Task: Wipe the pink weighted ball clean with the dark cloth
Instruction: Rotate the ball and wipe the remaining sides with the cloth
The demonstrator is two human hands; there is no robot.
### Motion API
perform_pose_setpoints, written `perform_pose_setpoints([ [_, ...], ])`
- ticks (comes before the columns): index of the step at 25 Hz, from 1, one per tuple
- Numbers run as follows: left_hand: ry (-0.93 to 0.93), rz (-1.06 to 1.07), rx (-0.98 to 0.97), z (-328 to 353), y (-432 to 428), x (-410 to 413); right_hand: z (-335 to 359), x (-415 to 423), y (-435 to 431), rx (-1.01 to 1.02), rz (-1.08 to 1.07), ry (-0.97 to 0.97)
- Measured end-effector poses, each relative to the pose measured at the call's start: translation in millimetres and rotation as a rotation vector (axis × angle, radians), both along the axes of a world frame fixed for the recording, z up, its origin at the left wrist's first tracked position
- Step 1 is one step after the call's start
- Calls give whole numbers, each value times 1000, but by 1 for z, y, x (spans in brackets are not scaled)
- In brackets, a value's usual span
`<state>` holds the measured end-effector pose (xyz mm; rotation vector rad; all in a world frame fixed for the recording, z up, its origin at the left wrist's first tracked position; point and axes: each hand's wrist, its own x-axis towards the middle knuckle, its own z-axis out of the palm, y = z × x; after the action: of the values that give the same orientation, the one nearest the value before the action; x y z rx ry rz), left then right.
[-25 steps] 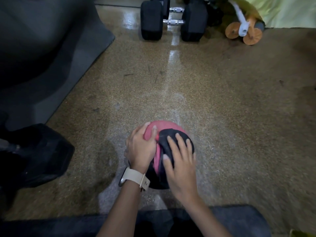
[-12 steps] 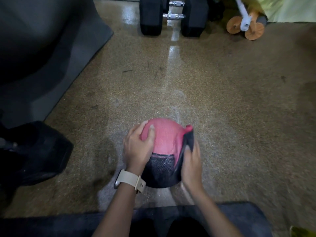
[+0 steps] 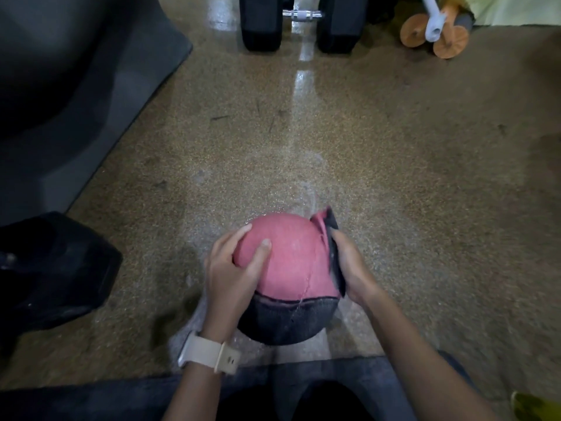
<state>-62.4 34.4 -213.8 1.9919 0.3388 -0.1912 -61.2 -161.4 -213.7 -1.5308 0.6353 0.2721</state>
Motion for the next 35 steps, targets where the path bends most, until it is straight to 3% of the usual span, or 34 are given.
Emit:
perform_pose_setpoints([
  [3,304,20,-359,-12,17,9,-4,-1,-10,384,-106,263],
  [6,378,9,-392,-21,17,17,-9,-12,-7,425,-170,322],
  [9,340,8,-473,-25,12,22,-6,-7,-16,416,-164,177],
  [13,336,131,-639,-17,-7,32,-5,2,-21,224,-137,-88],
  [16,331,170,-455,-16,-11,34,-10,-1,-15,-69,-129,-170],
  [18,185,94,-239,-4,-19,32,-5,-4,-9,-133,-171,-185],
  [20,-7,-63,59,11,-39,31,1,-12,3,-329,-145,-269],
  [22,-97,-134,324,21,-58,27,8,-20,21,-777,124,-436],
  [23,-136,-128,390,22,-62,25,9,-13,26,-896,274,-476],
  [25,-217,-105,399,15,-59,23,17,25,22,-857,463,-320],
  [27,-223,-82,392,11,-56,20,30,67,15,-663,490,-41],
  [28,-191,-85,394,14,-57,19,30,75,15,-667,478,0],
  [32,-130,-70,327,14,-54,27,24,-31,43,-928,389,-423],
  [35,-141,-88,259,6,-47,28,17,-67,42,-925,442,-426],
])
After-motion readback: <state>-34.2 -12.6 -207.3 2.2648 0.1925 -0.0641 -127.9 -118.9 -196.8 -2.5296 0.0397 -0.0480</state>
